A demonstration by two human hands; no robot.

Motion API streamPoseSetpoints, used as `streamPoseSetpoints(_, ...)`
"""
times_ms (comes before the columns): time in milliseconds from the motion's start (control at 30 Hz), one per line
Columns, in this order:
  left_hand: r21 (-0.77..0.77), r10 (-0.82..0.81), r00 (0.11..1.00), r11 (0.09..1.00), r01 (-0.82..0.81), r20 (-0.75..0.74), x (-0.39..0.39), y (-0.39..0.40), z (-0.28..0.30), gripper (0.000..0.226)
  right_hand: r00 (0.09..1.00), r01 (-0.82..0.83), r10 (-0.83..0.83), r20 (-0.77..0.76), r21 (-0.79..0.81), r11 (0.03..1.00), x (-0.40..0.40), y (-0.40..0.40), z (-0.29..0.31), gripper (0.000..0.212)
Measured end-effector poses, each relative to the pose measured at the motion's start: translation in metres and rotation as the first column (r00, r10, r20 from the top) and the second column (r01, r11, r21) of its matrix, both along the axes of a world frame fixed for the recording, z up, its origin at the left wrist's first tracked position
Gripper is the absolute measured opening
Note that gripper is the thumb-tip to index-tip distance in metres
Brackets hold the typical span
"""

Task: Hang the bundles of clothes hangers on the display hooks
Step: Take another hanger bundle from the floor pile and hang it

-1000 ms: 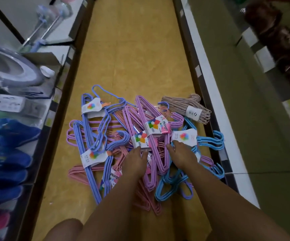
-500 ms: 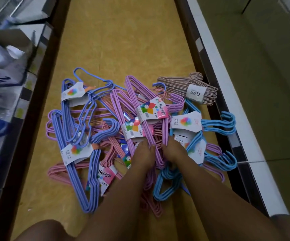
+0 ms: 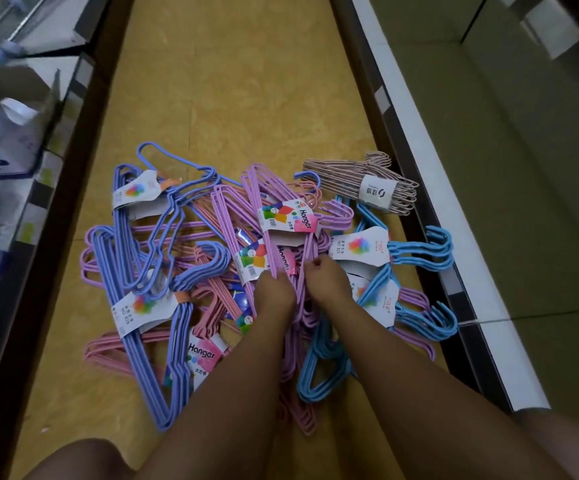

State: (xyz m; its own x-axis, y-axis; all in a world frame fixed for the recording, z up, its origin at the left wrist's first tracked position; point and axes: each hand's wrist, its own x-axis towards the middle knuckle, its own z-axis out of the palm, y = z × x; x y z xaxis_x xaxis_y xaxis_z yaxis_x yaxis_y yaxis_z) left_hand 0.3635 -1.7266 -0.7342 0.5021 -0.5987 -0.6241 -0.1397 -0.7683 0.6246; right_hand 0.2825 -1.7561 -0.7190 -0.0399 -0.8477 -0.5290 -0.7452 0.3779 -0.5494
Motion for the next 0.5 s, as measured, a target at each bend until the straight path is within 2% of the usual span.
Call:
streamPoseSetpoints(100,-0.037,0.047,0.997,0.998,-0.049,-0.055,0.003,-0.003,0.014,0.042,0.995,0.101,-0.101,0.022,0.01,0.995,0.01,-0.004,0.011,0.064)
streamPoseSetpoints(167,-0.044,0.056,0.992,0.997,-0.061,-0.11,0.009,-0.003,0.01,0.046,0.939,0.247,-0.278,0.205,0.161,0.955,0.018,-0.007,0.011,0.08)
streamPoseSetpoints(200,-0.03,0.058,0.989,0.998,-0.063,-0.135,0.015,-0.002,0.0,0.047,0.864,0.325,-0.4,0.306,0.266,0.907,0.022,-0.008,0.013,0.083)
streamPoseSetpoints(267,-0.009,0.042,0.988,0.999,-0.044,-0.146,0.024,0.003,-0.001,0.045,0.704,0.392,-0.565,0.43,0.428,0.814,0.029,-0.007,0.018,0.068)
streamPoseSetpoints(333,-0.032,0.037,0.994,0.999,-0.04,-0.103,0.026,0.012,0.028,0.043,0.68,0.384,-0.596,0.426,0.486,0.785,0.038,0.001,0.024,0.041)
streamPoseSetpoints(400,-0.01,-0.041,0.997,0.999,0.042,0.065,0.027,0.017,0.039,0.043,0.662,0.398,-0.623,0.417,0.509,0.763,0.05,0.012,0.026,0.033)
streamPoseSetpoints(500,0.105,-0.157,0.947,0.986,0.133,0.28,0.024,0.026,0.051,0.045,0.513,0.477,-0.734,0.445,0.563,0.675,0.059,0.021,0.023,0.03)
